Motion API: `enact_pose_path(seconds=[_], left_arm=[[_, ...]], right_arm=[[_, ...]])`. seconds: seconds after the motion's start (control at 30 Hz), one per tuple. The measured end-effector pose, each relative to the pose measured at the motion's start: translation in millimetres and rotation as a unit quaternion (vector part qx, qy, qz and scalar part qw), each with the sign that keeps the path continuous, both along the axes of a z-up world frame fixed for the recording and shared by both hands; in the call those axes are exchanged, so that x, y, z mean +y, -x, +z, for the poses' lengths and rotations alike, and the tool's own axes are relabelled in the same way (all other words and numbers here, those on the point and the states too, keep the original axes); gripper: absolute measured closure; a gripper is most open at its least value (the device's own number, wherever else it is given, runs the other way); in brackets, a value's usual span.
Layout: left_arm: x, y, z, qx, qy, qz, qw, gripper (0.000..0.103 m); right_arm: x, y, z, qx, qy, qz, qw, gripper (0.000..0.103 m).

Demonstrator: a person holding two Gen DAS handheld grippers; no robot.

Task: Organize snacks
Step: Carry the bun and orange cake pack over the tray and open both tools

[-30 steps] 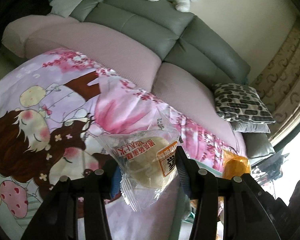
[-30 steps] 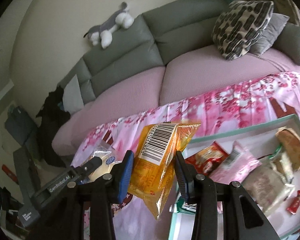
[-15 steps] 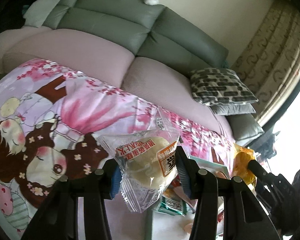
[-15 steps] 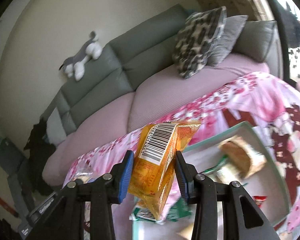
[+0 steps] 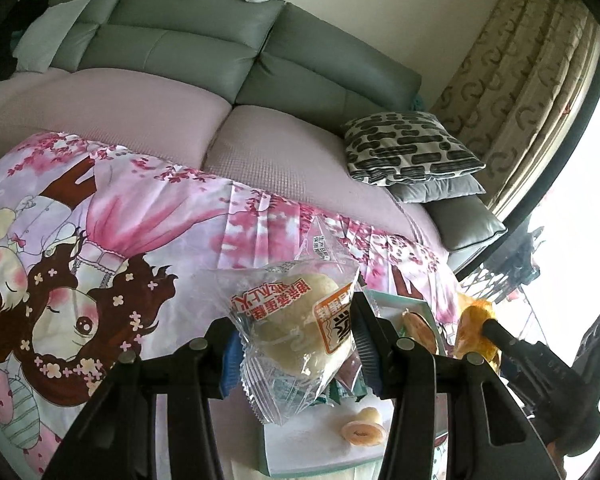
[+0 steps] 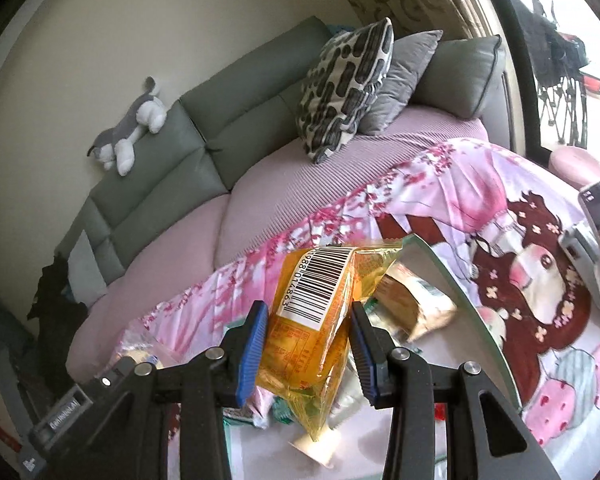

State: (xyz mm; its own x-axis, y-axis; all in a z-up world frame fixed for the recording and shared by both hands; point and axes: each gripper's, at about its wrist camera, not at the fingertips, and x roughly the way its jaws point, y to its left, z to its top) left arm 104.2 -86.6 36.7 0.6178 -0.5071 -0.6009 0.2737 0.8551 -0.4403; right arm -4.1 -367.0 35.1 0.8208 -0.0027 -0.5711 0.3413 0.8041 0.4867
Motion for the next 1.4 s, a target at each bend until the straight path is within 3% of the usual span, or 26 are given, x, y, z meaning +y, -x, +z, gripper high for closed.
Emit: enact_pose_path(seconds=[0.33, 0.8, 1.4], left_arm=[[-13, 15, -16, 0.027, -0.010, -0.023, 0.9993, 0.053], [-55, 43, -48, 0.063, -0.057, -0.079, 0.9932, 0.052], [-58, 39, -73, 0.082, -0.067, -0.066, 0.9922, 0.051]], right_arm=[[-8, 15, -23, 0.052, -0.007, -0.012, 0.999, 0.060], [-19, 26, -55, 0.115, -0.024, -0.019, 0.993, 0.060], [-4, 18, -77, 0.143, -0.020, 0.006, 0.989, 0.058]])
